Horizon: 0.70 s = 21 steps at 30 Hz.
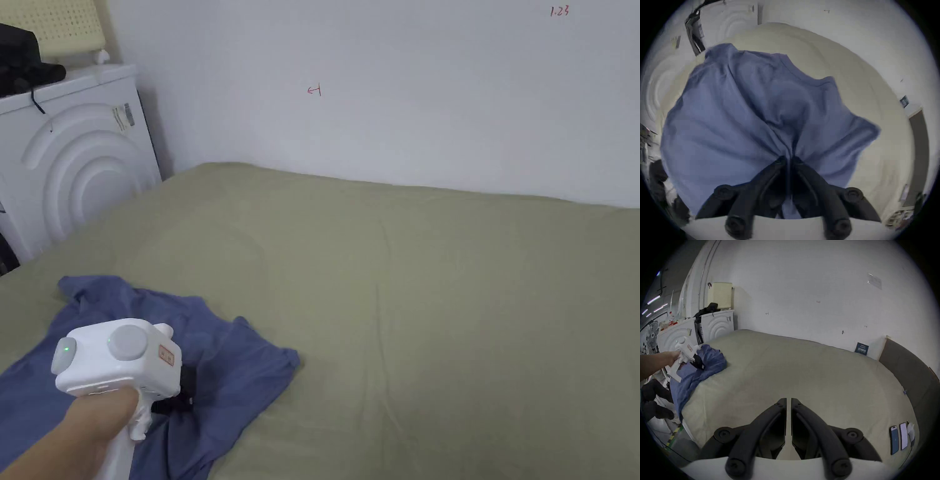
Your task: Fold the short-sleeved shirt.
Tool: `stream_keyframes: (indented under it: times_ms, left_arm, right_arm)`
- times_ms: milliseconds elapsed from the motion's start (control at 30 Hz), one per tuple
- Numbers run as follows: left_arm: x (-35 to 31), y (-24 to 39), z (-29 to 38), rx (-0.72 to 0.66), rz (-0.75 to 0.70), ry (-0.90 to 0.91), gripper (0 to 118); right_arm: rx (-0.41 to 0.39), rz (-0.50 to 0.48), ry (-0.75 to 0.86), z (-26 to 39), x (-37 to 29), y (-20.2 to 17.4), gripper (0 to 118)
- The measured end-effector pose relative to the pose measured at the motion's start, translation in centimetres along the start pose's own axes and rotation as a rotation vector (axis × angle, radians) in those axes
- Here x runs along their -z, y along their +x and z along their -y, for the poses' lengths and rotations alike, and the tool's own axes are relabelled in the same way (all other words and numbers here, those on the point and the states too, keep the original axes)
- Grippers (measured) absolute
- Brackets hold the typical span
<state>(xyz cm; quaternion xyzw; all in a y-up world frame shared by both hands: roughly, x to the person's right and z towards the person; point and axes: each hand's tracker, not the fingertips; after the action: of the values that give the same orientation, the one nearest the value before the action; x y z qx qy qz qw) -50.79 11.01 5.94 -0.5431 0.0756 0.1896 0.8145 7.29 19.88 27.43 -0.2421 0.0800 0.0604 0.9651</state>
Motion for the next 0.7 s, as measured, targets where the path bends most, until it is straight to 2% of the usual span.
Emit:
stream_keyframes:
  times_ms: [67, 100, 133, 167, 400, 700]
  left_arm:
    - [-0.4, -0.6, -1.3, 0.007, 0.076, 0.02, 8]
    - [-0.9, -0.6, -2.0, 0.031, 0.066, 0.056, 8]
    - [-3.5, 3.1, 1.3, 0.078, 0.027, 0.126, 8]
    - [-4.4, 3.9, 1.4, 0.088, 0.036, 0.143, 8]
    - [-10.9, 12.2, 2.5, 0.201, 0.226, 0.242, 8]
    - [-13.6, 31.4, 5.3, 0.519, 0.496, 0.222, 8]
  right_arm:
    - [0.008, 0.006, 0.006, 0.2, -0.4, 0.5, 6]
    - [0.013, 0.015, 0.01, 0.2, -0.6, 0.9, 6]
    - [0.017, 0.02, 0.011, 0.2, -0.8, 1.3, 6]
    - [0.02, 0.028, 0.011, 0.1, -1.1, 1.7, 6]
    - [0.072, 0.118, 0.043, 0.2, -4.3, 5.5, 6]
    - [0.153, 0.279, 0.071, 2.2, -11.8, 11.4, 6]
